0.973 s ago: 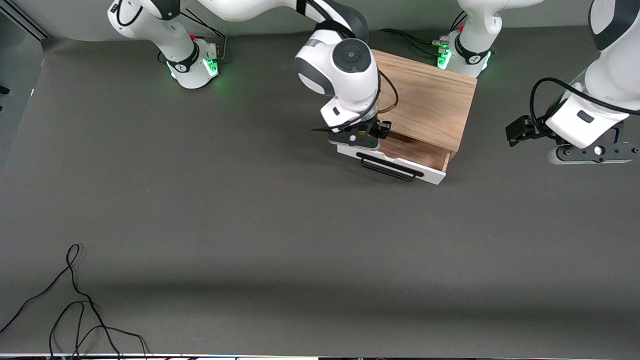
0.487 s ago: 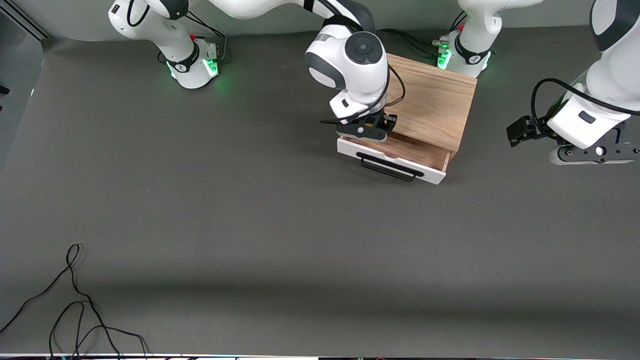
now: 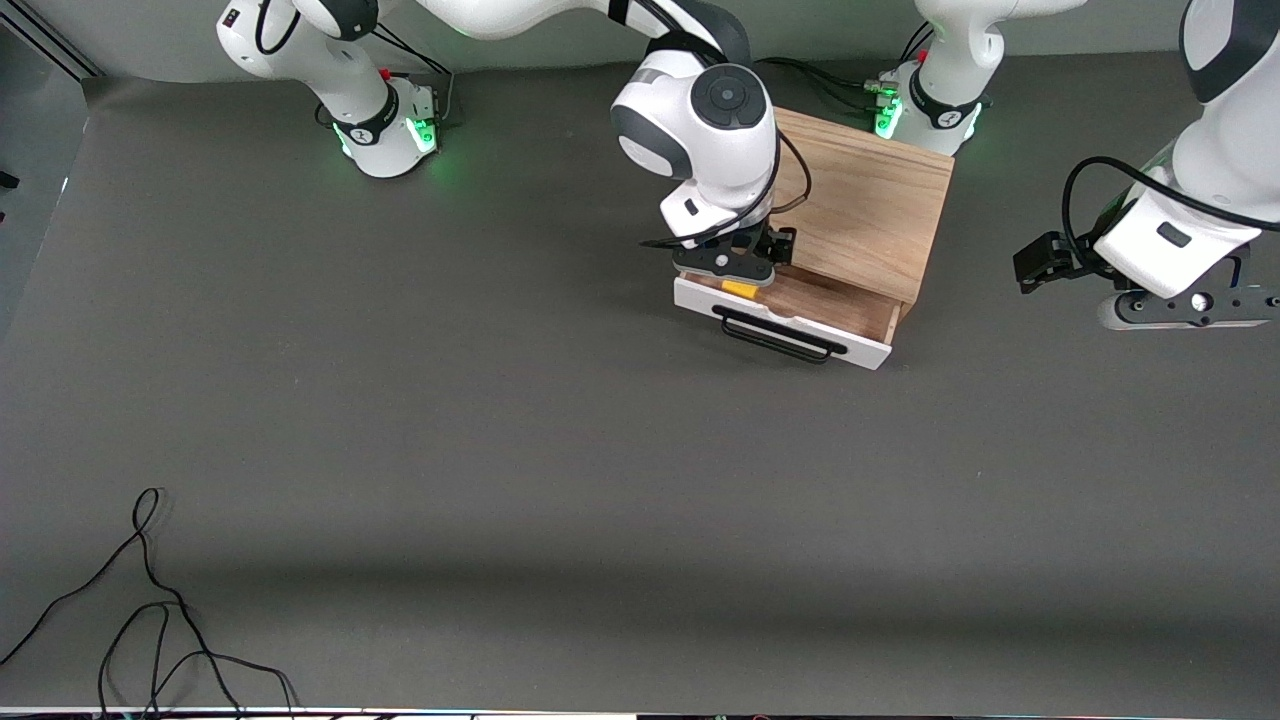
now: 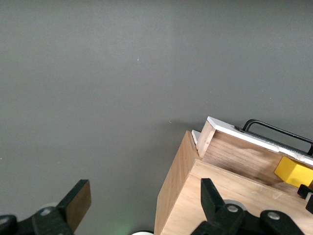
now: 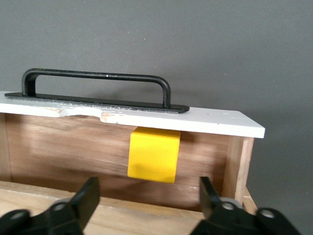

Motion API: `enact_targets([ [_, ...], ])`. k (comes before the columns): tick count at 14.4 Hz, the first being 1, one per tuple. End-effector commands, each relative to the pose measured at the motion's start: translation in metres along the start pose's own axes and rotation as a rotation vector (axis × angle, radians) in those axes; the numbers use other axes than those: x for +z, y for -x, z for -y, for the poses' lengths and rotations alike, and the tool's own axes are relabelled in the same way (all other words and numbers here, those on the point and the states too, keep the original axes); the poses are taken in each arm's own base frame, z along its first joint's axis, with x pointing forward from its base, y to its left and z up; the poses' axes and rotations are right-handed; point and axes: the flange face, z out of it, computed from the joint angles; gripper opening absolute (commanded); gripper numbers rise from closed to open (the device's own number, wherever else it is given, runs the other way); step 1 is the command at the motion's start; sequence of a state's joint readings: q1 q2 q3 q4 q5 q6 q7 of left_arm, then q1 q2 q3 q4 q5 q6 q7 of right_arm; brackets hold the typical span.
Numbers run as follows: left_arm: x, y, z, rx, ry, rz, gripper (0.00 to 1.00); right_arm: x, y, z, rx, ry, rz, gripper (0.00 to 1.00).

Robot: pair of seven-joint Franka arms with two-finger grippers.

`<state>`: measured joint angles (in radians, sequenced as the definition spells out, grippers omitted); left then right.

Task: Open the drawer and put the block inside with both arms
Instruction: 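Lower the cube into the drawer and open the right gripper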

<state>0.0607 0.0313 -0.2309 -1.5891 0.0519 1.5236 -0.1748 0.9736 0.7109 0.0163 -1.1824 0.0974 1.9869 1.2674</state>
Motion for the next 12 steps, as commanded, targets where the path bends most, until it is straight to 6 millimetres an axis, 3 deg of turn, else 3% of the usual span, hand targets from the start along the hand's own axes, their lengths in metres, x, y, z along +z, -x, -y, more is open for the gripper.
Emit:
enact_targets([
  [1,0.0,0.0,0.013,-0.006,0.012,-0.006,1.0,-0.031,-0.007,0.001,0.029,-0.024,-0.031,1.0],
  [4,0.0,0.001,0.009,0.0,0.011,-0.007,1.0,-0.092,-0.043,-0.022,0.039,-0.023,-0.082,1.0],
  [7,0.0,0.001,0.009,-0.001,0.011,-0.005,1.0,-0.155,-0.1,-0.071,0.013,0.017,-0.13,1.0],
  [9,0.0,0.001,0.01,-0.003,0.011,-0.003,1.0,-0.196,-0.146,-0.118,-0.003,0.017,-0.146,1.0],
  [12,0.001,0.001,0.01,-0.002,0.011,-0.002,1.0,-0.239,-0.207,-0.217,-0.062,0.005,-0.115,1.0],
])
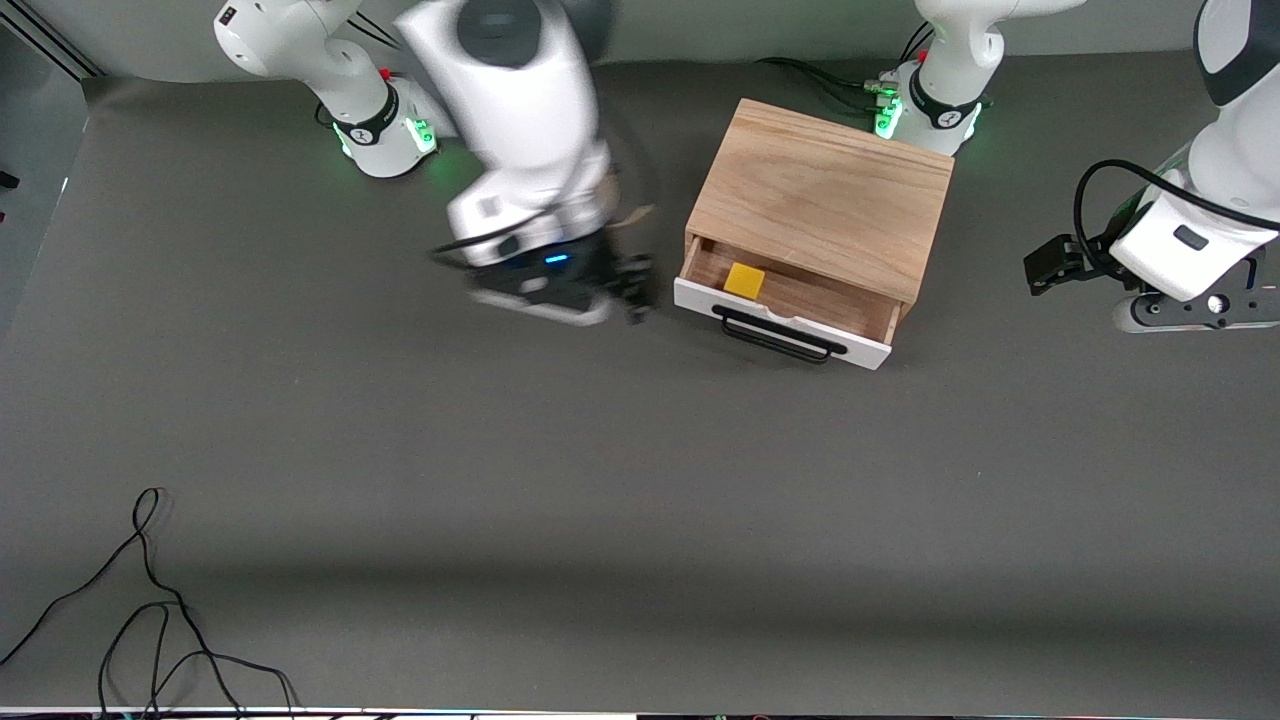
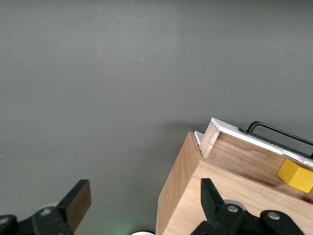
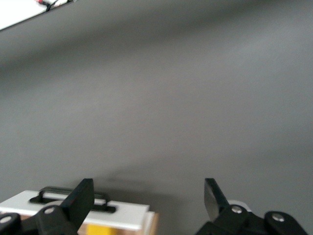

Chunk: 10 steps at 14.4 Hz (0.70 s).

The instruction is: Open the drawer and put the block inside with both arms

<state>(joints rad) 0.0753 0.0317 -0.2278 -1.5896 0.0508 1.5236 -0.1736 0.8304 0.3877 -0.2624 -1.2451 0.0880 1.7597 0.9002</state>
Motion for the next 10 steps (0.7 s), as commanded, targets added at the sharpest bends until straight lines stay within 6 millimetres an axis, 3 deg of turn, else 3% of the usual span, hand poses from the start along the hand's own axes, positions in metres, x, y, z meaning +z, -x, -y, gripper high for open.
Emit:
enact_targets([
  [1,-0.001,0.002,0.001,0.014,0.009,-0.007,1.0,-0.026,-0.038,-0.104,-0.072,-0.024,0.054,1.0],
  [5,0.0,0.002,0.0,0.014,0.008,-0.004,1.0,-0.06,-0.09,-0.247,-0.151,-0.051,0.048,1.0],
  [8,0.0,0.002,-0.002,0.011,0.008,-0.006,1.0,-0.071,-0.112,-0.317,-0.143,-0.014,0.089,1.0],
  [10,0.0,0.003,-0.006,0.011,0.01,-0.009,1.0,-0.082,-0.115,-0.336,-0.201,0.002,0.067,1.0],
])
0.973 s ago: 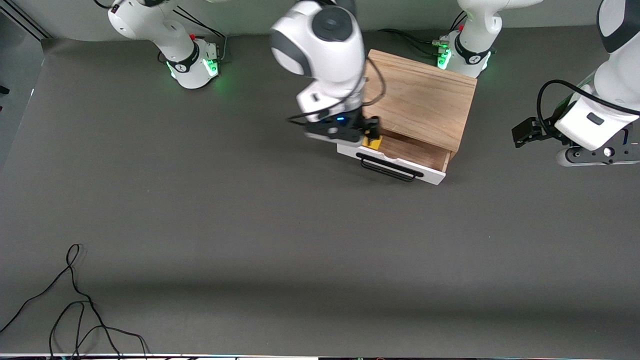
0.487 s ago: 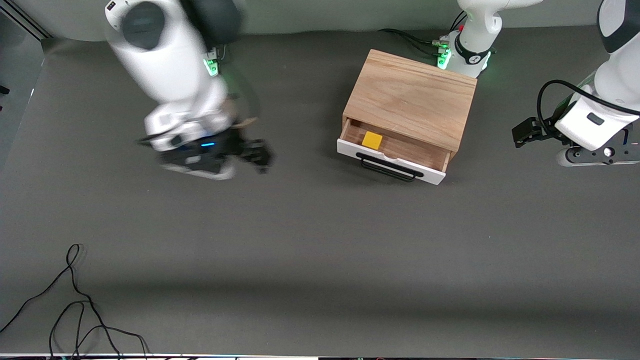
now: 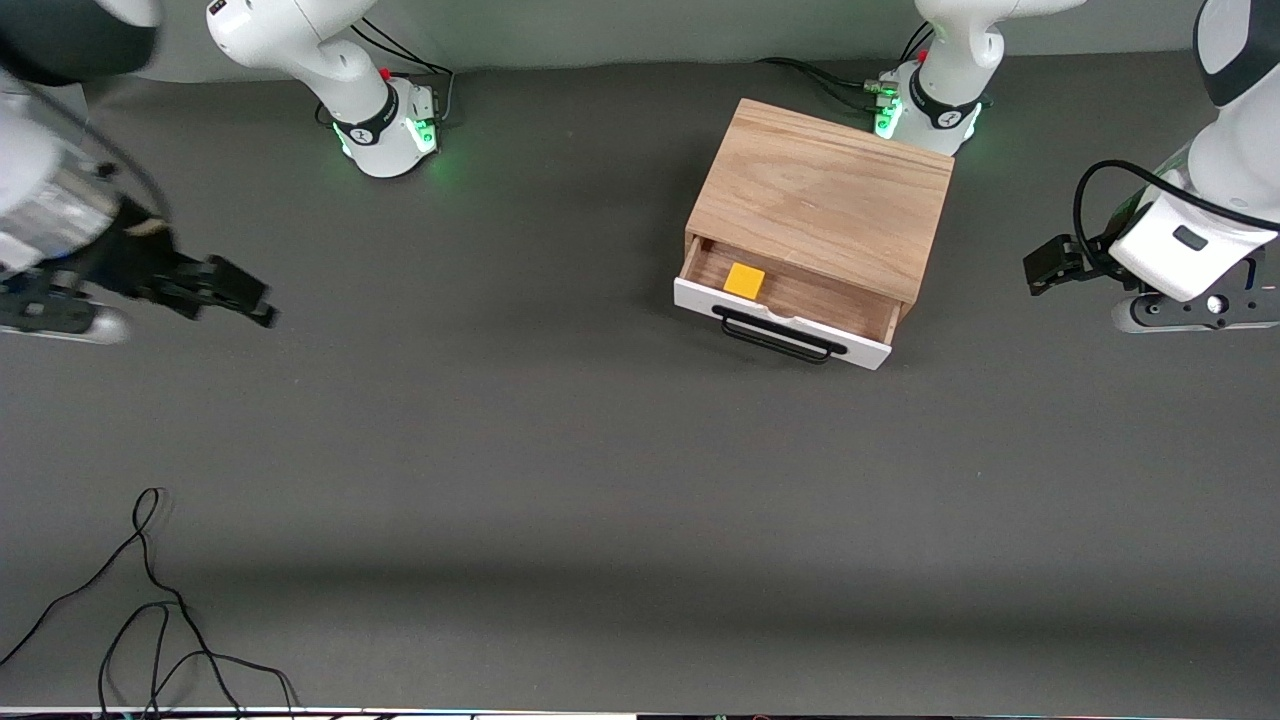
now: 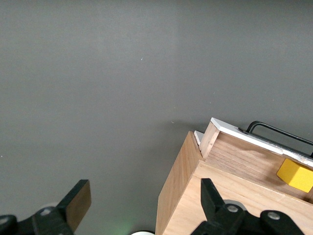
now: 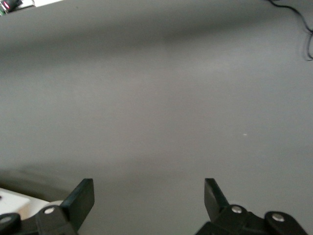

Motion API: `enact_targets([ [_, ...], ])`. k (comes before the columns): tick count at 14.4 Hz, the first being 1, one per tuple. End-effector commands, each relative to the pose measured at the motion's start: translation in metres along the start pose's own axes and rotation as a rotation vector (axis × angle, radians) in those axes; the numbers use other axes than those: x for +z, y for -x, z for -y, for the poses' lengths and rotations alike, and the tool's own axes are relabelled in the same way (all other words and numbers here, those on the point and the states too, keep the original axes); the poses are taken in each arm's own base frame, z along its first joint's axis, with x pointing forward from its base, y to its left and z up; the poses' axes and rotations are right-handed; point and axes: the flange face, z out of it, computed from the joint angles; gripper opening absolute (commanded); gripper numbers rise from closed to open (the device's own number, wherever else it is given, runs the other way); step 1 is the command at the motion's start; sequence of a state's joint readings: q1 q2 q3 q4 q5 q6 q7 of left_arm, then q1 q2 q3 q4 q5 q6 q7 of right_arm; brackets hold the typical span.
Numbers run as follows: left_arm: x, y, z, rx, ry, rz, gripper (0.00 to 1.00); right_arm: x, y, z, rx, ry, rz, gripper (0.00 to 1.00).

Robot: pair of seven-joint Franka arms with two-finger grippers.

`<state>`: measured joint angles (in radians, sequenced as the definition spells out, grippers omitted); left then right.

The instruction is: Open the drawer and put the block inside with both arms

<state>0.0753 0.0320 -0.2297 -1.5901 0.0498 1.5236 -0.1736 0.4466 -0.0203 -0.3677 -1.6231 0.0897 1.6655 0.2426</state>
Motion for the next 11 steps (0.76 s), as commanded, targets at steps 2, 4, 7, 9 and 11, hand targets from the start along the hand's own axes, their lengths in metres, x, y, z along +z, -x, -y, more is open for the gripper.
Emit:
enact_targets([
  [2,0.0,0.003,-0.005,0.007,0.009,-0.008,1.0,-0.008,0.006,-0.025,-0.06,0.028,-0.01,1.0],
  [4,0.001,0.002,-0.003,0.003,0.009,-0.008,1.0,-0.015,0.014,-0.011,-0.116,0.036,-0.019,1.0],
  [7,0.0,0.002,-0.004,0.007,0.009,-0.01,1.0,-0.015,0.016,-0.016,-0.109,0.043,0.001,1.0],
  [9,0.0,0.002,-0.004,0.006,0.01,-0.011,1.0,-0.016,0.015,-0.016,-0.109,0.043,0.0,1.0],
  [11,0.0,0.002,-0.004,0.006,0.009,-0.01,1.0,-0.016,0.014,-0.016,-0.106,0.043,0.003,1.0],
])
